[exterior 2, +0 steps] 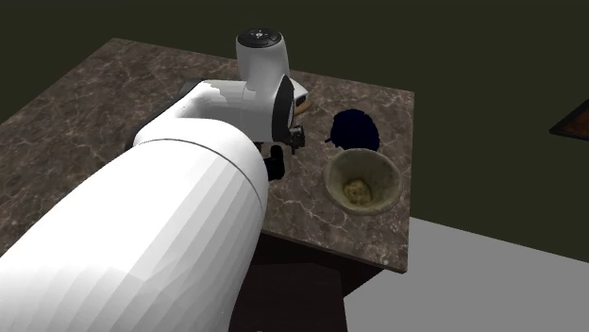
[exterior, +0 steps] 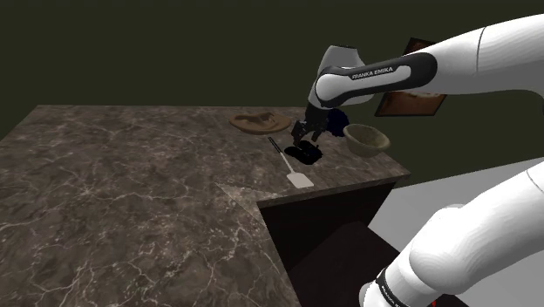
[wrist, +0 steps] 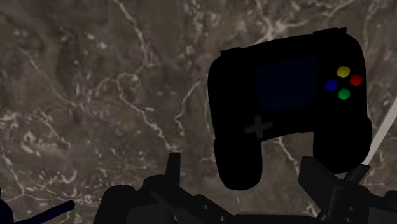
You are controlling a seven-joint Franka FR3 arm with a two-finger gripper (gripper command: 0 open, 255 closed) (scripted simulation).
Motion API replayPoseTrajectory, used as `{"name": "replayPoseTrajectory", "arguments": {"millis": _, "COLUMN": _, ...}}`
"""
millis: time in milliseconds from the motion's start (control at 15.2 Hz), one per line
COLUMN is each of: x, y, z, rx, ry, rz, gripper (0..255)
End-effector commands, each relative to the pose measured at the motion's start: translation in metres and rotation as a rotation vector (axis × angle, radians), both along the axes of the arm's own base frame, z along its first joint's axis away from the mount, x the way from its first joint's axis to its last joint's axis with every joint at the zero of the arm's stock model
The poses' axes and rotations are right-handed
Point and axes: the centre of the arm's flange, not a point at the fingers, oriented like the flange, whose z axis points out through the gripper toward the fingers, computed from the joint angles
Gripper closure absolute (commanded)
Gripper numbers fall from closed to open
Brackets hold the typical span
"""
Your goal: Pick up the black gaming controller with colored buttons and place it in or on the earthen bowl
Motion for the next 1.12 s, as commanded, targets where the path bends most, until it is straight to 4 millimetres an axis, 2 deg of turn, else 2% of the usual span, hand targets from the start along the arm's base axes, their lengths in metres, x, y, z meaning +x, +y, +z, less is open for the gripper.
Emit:
{"name": "replayPoseTrajectory", "arguments": {"millis": 0, "x": 0.0, "y": 0.0, "z": 0.0, "rx": 0.0, "ry": 0.0, "rz": 0.0, "gripper": 0}}
{"name": "replayPoseTrajectory", "arguments": {"millis": 66, "x": 0.0, "y": 0.0, "z": 0.0, "rx": 0.0, "ry": 0.0, "rz": 0.0, "gripper": 0}}
{"name": "replayPoseTrajectory", "arguments": {"millis": 132, "x": 0.0, "y": 0.0, "z": 0.0, "rx": 0.0, "ry": 0.0, "rz": 0.0, "gripper": 255}}
{"name": "replayPoseTrajectory", "arguments": {"millis": 726, "x": 0.0, "y": 0.0, "z": 0.0, "rx": 0.0, "ry": 0.0, "rz": 0.0, "gripper": 255}}
{"name": "replayPoseTrajectory", "arguments": {"millis": 1056, "x": 0.0, "y": 0.0, "z": 0.026, "rx": 0.0, "ry": 0.0, "rz": 0.0, "gripper": 255}}
